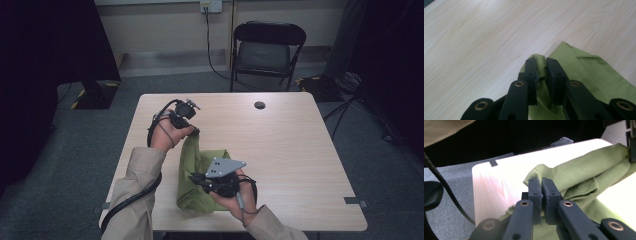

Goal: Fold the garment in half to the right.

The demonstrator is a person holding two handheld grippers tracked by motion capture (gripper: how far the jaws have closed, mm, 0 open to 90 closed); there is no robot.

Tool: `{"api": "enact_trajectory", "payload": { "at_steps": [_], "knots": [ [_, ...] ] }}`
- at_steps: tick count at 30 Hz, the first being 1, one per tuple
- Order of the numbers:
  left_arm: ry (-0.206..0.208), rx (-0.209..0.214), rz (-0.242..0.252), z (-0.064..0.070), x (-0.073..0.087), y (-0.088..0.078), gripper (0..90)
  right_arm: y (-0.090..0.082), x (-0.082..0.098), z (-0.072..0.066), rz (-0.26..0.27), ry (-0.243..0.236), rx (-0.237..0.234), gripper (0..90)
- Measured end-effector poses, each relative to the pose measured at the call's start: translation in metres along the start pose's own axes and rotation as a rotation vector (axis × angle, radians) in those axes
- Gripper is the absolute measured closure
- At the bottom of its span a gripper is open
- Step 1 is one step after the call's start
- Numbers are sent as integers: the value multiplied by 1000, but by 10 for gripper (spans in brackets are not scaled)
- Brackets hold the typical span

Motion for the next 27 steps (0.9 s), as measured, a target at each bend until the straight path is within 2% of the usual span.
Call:
{"api": "enact_trajectory", "payload": {
  "at_steps": [6, 12, 13, 14, 20, 24, 25, 27],
  "knots": [
    [18, 15, -51, 14, -14, 26, 793, -15, 26, 16, -17, 44, 23, 860],
    [17, 43, -80, 26, -24, 59, 789, -27, 54, 29, -27, 99, 41, 858],
    [17, 43, -80, 26, -24, 59, 788, -27, 54, 29, -27, 99, 41, 858],
    [7, 56, -78, 29, -27, 71, 783, -30, 62, 32, -26, 114, 51, 856],
    [-13, 99, -60, 41, -37, 96, 769, -37, 81, 44, -50, 143, 96, 832],
    [15, 120, -52, 51, -44, 104, 756, -43, 88, 51, -50, 168, 132, 788],
    [24, 133, -46, 53, -46, 105, 755, -44, 89, 53, -54, 163, 137, 788],
    [36, 129, -37, 55, -48, 105, 729, -48, 90, 56, -59, 157, 163, 771]
  ]
}}
Point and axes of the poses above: each handheld gripper's, and its own axes: y roughly forward along the jaws, x roughly out of its underside, z roughly to its right, the point moved 3 cm from there along y, roughly forward along the jaws, and after that the axes turned 9 degrees about x, right-handed, at the moved point
